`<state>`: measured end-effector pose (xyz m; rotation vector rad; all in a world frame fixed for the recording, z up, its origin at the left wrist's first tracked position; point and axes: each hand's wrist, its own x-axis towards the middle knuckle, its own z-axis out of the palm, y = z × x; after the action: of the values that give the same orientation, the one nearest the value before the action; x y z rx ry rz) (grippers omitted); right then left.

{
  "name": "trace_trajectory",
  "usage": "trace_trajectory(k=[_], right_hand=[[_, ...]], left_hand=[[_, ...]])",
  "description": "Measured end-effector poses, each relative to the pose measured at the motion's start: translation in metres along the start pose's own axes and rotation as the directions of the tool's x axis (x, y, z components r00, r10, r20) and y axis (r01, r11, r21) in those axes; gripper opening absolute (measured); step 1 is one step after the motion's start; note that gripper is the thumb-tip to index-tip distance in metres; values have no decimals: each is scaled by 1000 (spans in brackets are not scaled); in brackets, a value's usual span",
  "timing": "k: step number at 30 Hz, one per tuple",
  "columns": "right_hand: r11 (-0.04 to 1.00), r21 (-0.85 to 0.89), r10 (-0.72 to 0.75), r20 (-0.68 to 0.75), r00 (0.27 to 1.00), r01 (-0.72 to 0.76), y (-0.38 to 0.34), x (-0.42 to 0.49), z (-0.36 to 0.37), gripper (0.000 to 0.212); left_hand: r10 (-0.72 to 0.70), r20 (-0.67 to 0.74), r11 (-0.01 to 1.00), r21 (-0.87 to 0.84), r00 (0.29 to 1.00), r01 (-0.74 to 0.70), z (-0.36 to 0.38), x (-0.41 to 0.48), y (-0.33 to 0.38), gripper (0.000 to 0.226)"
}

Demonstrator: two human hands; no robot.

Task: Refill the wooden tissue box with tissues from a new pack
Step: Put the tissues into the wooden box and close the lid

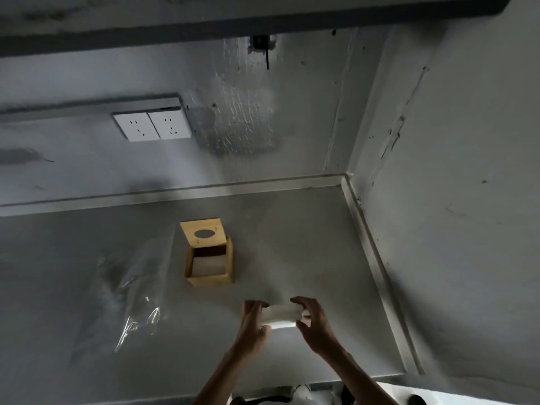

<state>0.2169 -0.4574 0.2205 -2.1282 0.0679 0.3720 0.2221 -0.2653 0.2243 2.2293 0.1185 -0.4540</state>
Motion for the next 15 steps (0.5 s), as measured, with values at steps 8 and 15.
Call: trace_trajectory(k=[8,15], right_hand=[[972,212,102,27,994,-106,3,-8,20,70],[964,233,113,77,991,-128,4,-13,32,99]], left_hand=[[8,-46,1000,-24,999,-9,16,-14,15,49],[54,-99,998,-15,994,-56,26,-14,19,68]])
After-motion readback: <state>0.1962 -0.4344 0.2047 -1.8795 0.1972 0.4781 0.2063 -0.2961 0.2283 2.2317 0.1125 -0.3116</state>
